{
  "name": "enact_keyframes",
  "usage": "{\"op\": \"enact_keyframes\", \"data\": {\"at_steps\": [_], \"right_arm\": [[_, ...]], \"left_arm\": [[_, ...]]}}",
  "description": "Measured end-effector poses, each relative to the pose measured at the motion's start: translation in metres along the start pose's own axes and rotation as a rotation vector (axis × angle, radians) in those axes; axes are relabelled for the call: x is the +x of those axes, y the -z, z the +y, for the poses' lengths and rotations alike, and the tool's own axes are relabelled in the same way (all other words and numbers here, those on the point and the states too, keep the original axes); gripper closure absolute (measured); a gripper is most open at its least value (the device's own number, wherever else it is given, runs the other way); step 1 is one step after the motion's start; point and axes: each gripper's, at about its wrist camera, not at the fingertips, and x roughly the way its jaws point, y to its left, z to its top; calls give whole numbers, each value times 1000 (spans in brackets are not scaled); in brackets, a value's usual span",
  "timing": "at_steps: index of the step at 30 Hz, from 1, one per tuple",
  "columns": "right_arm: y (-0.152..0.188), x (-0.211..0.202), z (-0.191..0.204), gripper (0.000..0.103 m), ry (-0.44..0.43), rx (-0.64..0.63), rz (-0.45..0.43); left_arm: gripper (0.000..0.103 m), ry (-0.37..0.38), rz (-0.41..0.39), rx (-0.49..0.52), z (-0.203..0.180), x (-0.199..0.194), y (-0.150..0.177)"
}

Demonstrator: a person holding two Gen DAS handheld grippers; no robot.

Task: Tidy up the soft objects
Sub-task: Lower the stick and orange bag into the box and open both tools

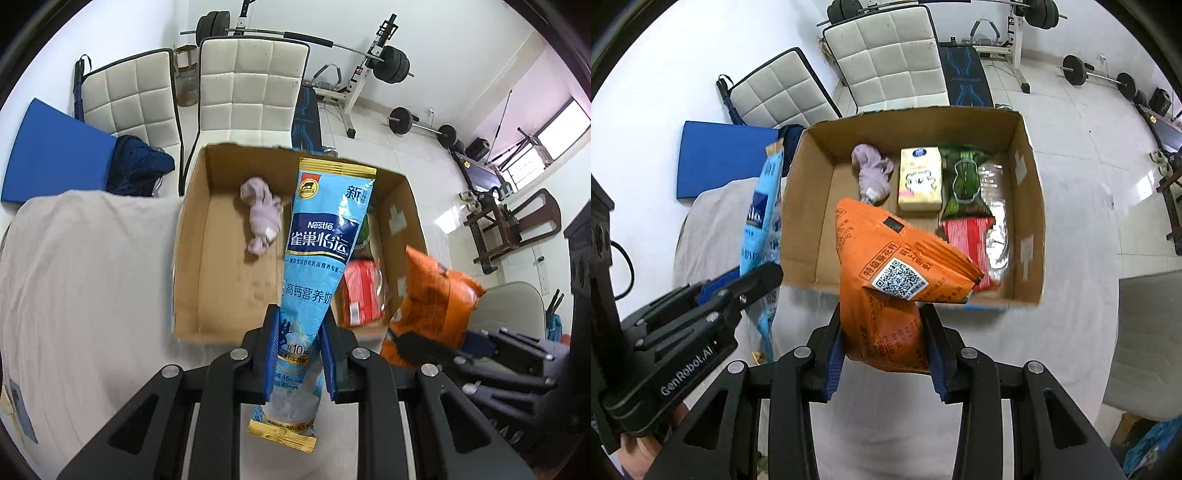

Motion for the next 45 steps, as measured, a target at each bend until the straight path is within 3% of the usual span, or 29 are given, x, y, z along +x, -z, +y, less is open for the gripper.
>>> {"op": "enact_keyframes", "data": {"at_steps": [9,20,30,33,36,38,40,42,44,45], "right_arm": [[-42,43,-2,62,44,-6,50],[-60,124,-20,62,60,11,173],[-61,163,-18,62,54,-22,241],[-64,170,-18,61,48,-17,248],[-64,173,-17,54,55,-19,262],[-64,173,-17,39,62,-23,251],[-64,169,-16,37,75,-29,240],[-64,163,-15,34,83,-27,230],[-63,158,-16,21,91,-25,221],[-63,156,-17,19,90,-23,216]], "left_arm": [[85,-52,39,-3,10,40,-44],[85,-106,225,-74,43,124,-37],[84,-105,278,-85,48,146,-40],[82,-150,294,-77,44,146,-41],[76,-169,299,-57,38,145,-43],[69,-177,285,-46,35,140,-44],[64,-188,276,-41,33,135,-44],[56,-199,261,-40,33,129,-45],[38,-207,245,-40,33,123,-46],[34,-210,237,-44,34,119,-46]]}}
